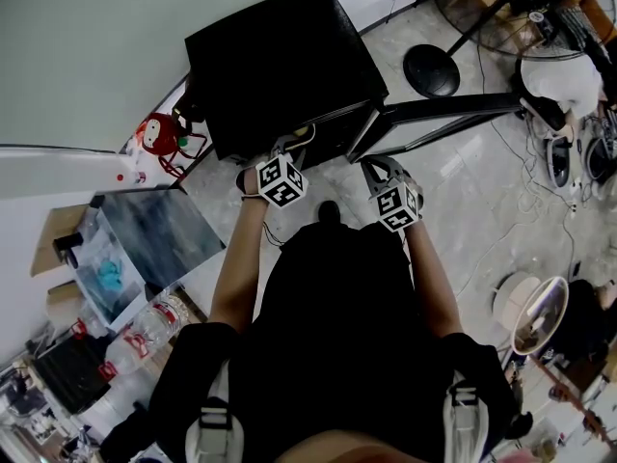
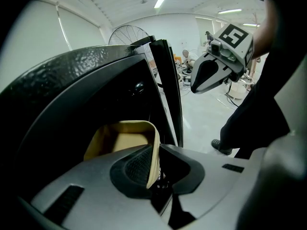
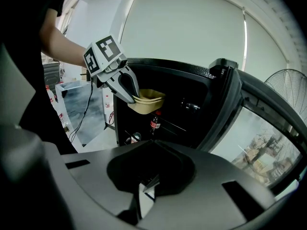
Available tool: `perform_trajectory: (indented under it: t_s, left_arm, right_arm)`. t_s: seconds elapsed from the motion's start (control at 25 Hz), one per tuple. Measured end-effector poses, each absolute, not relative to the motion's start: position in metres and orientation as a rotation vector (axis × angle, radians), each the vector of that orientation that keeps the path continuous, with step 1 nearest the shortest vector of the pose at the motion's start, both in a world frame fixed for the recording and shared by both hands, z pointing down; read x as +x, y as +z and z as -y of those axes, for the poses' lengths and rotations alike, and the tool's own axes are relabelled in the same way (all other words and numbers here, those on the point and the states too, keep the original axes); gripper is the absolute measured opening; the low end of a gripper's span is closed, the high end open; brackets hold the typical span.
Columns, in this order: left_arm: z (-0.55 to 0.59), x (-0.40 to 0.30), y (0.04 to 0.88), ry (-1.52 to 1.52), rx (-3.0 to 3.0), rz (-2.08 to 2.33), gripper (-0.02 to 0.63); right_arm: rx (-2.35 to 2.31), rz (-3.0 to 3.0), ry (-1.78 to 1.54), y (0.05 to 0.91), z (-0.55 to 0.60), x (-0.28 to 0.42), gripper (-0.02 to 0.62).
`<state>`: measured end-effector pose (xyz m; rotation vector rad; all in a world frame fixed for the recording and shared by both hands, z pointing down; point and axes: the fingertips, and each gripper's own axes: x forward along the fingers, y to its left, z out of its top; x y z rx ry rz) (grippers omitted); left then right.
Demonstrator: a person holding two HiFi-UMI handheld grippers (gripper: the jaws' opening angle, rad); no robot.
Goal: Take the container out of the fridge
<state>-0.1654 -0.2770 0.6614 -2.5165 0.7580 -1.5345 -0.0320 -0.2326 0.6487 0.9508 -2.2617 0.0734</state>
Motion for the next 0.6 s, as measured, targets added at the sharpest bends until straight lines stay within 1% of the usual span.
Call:
perform_trajectory:
  t_s: [0.6]
  left_arm:
    - [0.2708,-0.1636,0.6564,-1.536,-2.504,-0.733,0.043]
  right_arm:
    - [0.971,2.275,0.094,0.6489,0.2314,-0.0303,-0.001]
